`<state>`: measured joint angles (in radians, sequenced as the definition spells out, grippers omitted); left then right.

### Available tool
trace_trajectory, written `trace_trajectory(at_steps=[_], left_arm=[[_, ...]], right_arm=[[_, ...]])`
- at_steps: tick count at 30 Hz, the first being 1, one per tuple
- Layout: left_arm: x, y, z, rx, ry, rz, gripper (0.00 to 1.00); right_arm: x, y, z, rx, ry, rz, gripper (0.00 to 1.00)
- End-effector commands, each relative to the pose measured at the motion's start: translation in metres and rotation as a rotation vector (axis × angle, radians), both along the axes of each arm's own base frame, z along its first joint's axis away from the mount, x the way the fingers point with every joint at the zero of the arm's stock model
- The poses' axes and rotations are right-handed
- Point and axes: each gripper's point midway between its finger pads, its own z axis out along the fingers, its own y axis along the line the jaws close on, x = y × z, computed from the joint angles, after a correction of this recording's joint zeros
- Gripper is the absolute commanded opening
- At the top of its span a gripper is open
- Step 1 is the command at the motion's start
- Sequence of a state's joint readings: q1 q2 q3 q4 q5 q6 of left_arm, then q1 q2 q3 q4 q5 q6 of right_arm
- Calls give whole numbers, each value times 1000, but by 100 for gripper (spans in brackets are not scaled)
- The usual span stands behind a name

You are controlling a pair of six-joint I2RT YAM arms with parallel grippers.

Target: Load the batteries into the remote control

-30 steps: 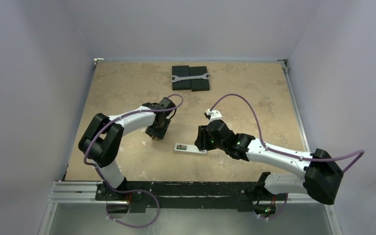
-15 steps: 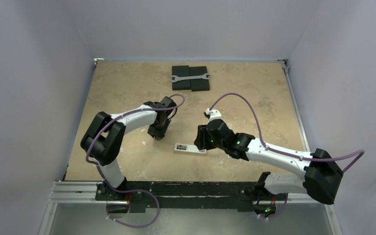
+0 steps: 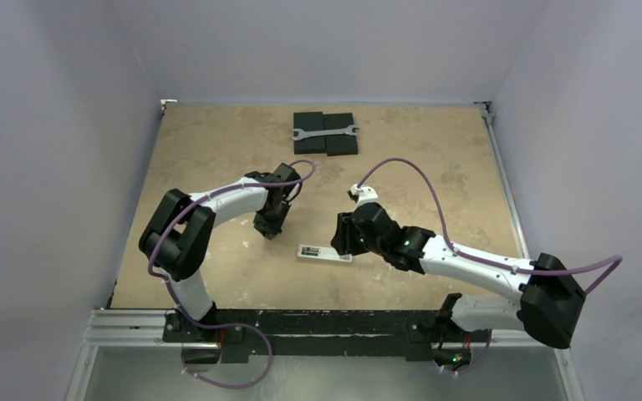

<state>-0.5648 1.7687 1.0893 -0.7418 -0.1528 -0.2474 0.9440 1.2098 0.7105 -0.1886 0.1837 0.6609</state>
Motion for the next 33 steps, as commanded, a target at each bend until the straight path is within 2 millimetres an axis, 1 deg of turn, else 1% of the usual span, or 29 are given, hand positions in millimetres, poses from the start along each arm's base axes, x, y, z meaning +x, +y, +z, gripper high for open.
trace_trajectory(at_steps=[1, 5, 10, 12, 17, 21, 26, 33], left_arm=[[-12, 7, -28, 23, 56, 28, 21], [-13, 8, -31, 26, 65, 28, 17], [-8, 5, -29, 26, 62, 17, 8], [-7, 5, -29, 25, 61, 17, 1], [-2, 0, -27, 22, 57, 5, 0], [3, -12, -23, 24, 32, -43, 0], [8, -38, -19, 39, 6, -144, 0], [14, -65, -14, 12, -26, -275, 0]], right_arm=[[7, 9, 19, 38, -45, 5, 48], [7, 10, 20, 44, -47, 10, 48], [6, 9, 21, 52, -51, 9, 47], [6, 9, 21, 55, -53, 8, 47], [6, 10, 24, 66, -55, 11, 46], [5, 11, 25, 73, -58, 16, 46], [3, 7, 27, 71, -60, 16, 46], [-5, -1, 38, 90, -74, 31, 46]])
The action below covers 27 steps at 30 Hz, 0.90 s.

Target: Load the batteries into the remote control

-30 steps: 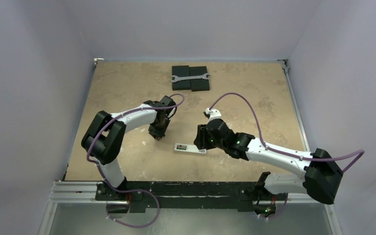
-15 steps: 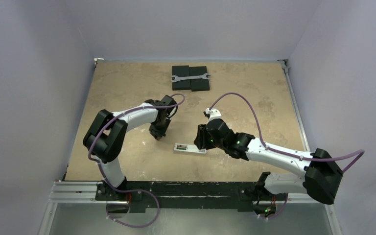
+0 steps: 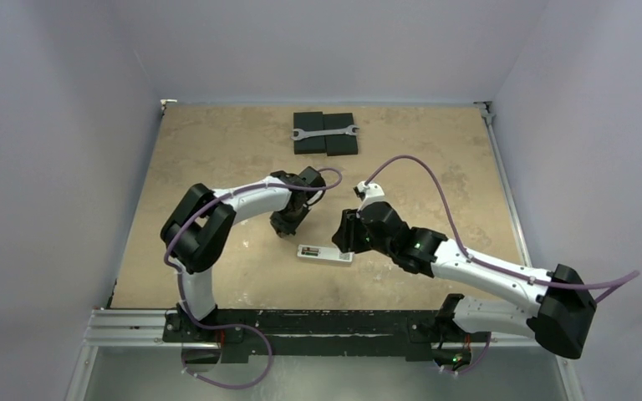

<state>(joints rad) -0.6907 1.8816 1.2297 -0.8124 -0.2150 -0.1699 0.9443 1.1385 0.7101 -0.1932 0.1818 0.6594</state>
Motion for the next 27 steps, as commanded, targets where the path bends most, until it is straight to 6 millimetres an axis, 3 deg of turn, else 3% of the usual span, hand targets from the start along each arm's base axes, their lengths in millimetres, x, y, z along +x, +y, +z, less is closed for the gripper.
trace_trajectory(at_steps=[1, 9, 19, 27], left_arm=[[10, -37, -14, -89, -22, -113, 0], [6, -72, -5, -168, -12, -334, 0], [1, -104, 10, -288, 24, -600, 0], [10, -122, 19, -269, -48, -718, 0]], right_arm=[[-4, -2, 17, 36, -40, 27, 46], [-18, -2, 32, 89, -107, 129, 47], [-58, 2, 86, 281, -272, 371, 51], [-70, 1, 98, 313, -312, 441, 54]])
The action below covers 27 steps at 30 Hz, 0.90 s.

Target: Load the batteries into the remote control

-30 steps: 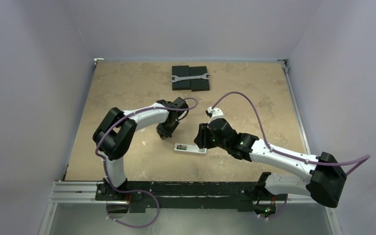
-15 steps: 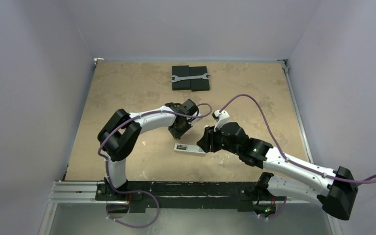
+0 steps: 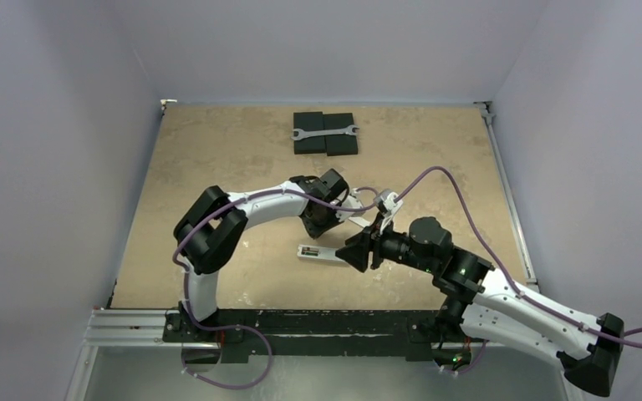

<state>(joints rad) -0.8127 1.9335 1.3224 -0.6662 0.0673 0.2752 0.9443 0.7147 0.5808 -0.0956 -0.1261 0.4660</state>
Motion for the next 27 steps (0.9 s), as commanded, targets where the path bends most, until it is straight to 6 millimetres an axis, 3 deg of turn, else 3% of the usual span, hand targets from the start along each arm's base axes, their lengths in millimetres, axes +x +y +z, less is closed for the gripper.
trace_trajectory(at_steps=[1, 12, 27], left_arm=[[12, -23, 16, -52, -66, -103, 3], [10, -32, 3, -24, -59, -121, 15], [19, -33, 36, -56, -158, -82, 36]], right_arm=[[-10, 4, 13, 34, -64, 80, 54], [-12, 1, 24, 46, -111, 90, 61], [-10, -4, 36, 40, -132, 71, 68]])
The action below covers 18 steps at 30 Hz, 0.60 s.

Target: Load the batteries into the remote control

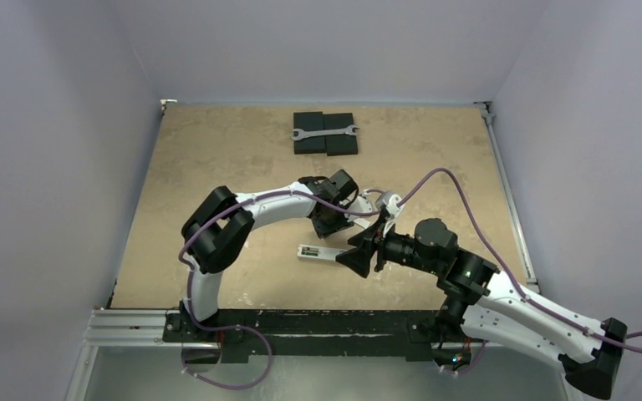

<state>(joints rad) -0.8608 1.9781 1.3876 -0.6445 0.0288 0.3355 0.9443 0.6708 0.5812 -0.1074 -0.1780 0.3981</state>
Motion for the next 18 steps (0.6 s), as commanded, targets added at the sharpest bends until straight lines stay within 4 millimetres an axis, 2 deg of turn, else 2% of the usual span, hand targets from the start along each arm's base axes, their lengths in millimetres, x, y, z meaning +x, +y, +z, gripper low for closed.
trace_trajectory(at_steps=[1, 4, 7, 10, 18], left_arm=[[11, -9, 40, -80, -95, 14, 38], [18, -13, 62, -132, -152, 51, 40], [18, -15, 87, -193, -182, 85, 42], [15, -11, 103, -237, -202, 123, 43], [14, 20, 135, -300, -303, 336, 43]], right_arm=[[0, -2, 30, 40, -69, 5, 68], [-3, -4, 39, 45, -86, 15, 70], [-6, -7, 49, 56, -89, 17, 71], [-1, -14, 56, 40, -103, -19, 71], [13, -24, 66, -49, -139, -88, 71]])
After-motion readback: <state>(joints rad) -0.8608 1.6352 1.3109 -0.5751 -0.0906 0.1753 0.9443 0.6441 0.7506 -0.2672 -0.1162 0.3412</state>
